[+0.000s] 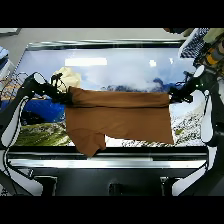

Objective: Fold the clothes and pants, and hang the long-sleeved shirts on hangers.

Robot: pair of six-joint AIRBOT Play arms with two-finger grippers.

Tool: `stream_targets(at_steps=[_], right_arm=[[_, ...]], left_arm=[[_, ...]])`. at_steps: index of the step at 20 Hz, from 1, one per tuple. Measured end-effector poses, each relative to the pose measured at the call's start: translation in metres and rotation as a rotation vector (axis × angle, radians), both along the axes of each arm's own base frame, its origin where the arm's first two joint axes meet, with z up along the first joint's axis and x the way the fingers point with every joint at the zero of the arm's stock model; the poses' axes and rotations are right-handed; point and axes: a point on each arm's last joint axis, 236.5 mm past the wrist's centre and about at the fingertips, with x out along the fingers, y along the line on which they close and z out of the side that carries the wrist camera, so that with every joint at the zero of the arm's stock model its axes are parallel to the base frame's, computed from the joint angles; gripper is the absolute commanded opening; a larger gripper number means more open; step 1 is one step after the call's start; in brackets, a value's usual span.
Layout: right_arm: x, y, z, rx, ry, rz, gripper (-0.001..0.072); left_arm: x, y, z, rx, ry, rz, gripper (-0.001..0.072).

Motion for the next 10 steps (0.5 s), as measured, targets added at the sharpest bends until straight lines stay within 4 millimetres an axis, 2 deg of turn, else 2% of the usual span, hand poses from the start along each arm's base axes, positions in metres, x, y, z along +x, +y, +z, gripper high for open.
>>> stream_targets(at_steps=[1,2,3,4,5,6,7,10], right_arm=[[-0.005,0.002,-0.005,0.001,0.028,0.004,0.0053],[-0.009,0.002,-0.009,0.0,0.052,0.005,0.0131],[-0.012,0.003,-0.012,0.001,0.072,0.006,0.023],[-0.016,0.004,-0.014,0.002,0.094,0.008,0.0335],[-0.019,0.004,-0.015,0.005,0.11,0.009,0.045],[-0.025,0.005,-0.015,0.008,0.131,0.015,0.0539],[-0.03,0.006,-0.013,0.013,0.152,0.033,0.056],[-0.04,-0.002,0.009,0.008,0.137,0.074,0.0552]], left_arm=[[-0.002,0.0,-0.001,-0.001,0.009,-0.004,0.0019],[-0.003,0.0,-0.002,-0.001,0.015,-0.006,0.0028],[-0.004,0.0,-0.002,-0.002,0.02,-0.008,0.0141],[-0.005,0.0,-0.002,-0.001,0.023,-0.009,0.0356],[-0.006,0.0,-0.002,-0.002,0.028,-0.009,0.0515],[-0.007,0.001,-0.001,-0.002,0.03,-0.008,0.0551],[-0.008,0.003,0.002,-0.002,0.029,-0.007,0.0551],[-0.014,0.017,0.023,-0.008,0.032,0.011,0.0551]])
